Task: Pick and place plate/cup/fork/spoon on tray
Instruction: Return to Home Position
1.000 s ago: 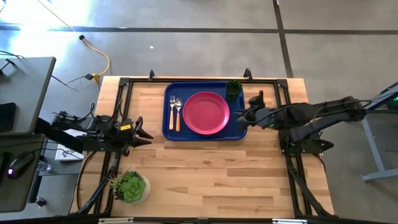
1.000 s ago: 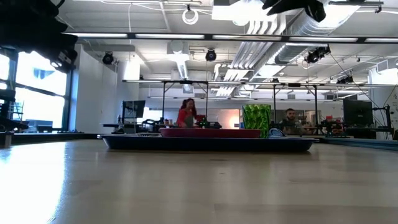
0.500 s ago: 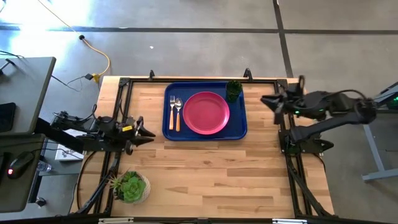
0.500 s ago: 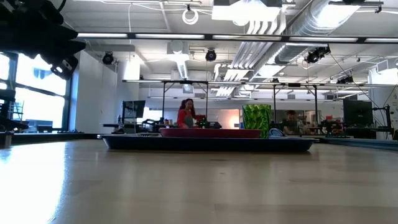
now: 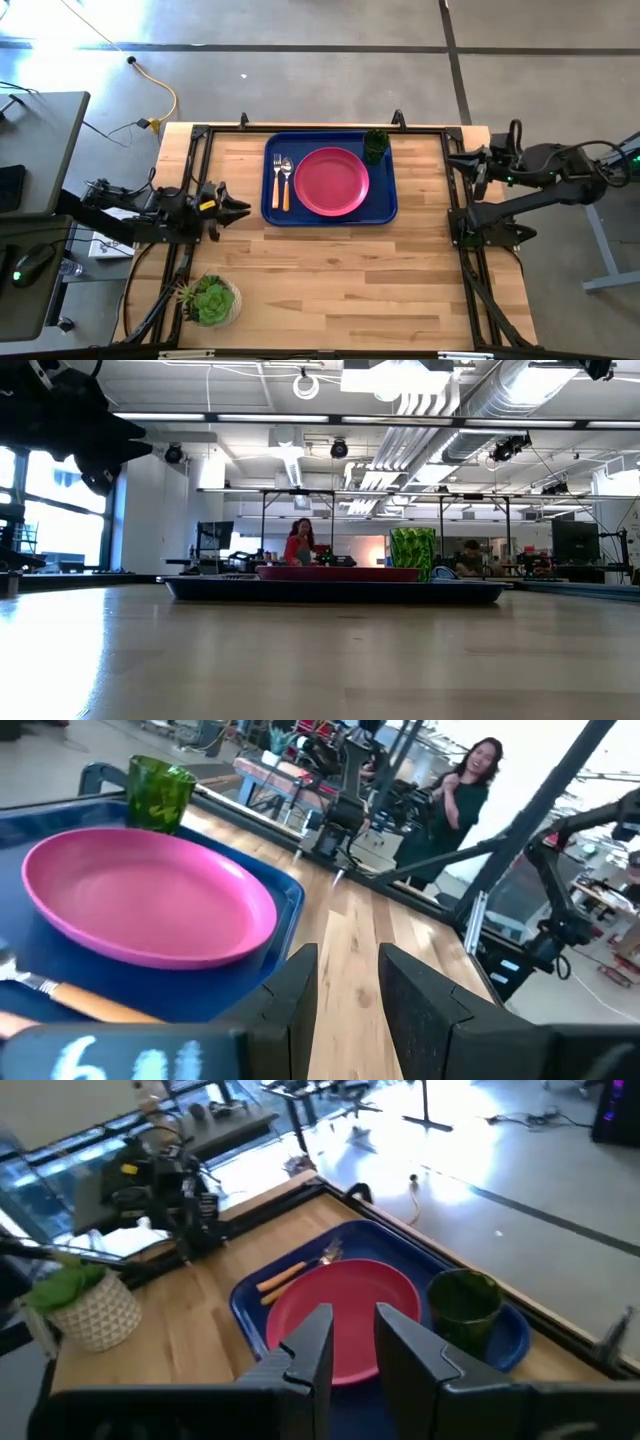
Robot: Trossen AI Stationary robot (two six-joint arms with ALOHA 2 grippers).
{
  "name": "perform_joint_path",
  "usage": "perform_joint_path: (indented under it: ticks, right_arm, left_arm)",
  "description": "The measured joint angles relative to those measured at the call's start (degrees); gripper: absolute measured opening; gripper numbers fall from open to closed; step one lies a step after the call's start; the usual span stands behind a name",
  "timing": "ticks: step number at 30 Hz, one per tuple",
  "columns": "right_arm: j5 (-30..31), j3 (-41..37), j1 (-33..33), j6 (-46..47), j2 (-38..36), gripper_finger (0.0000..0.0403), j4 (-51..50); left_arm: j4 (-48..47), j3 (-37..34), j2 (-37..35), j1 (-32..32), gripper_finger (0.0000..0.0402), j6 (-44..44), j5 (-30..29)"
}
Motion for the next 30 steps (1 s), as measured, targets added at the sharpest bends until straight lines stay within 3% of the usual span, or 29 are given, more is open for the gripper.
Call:
perform_joint_path:
  ticks: [6,16,30]
  right_arm:
    - [-1.7,-9.9,0.0,-3.0,-6.3,0.0066,8.3]
    - [-13.6,-30.7,0.0,-8.9,-18.4,0.0066,30.1]
    - [-16.6,-45.2,0.0,-3.9,-27.0,0.0066,33.3]
  left_arm:
    - [-0.9,0.0,0.0,0.0,0.0097,-2.6,-2.1]
    - [-1.0,0.0,0.0,0.0,0.0097,1.3,-3.0]
    - [-0.9,0.0,0.0,0.0,0.0097,11.3,-2.8]
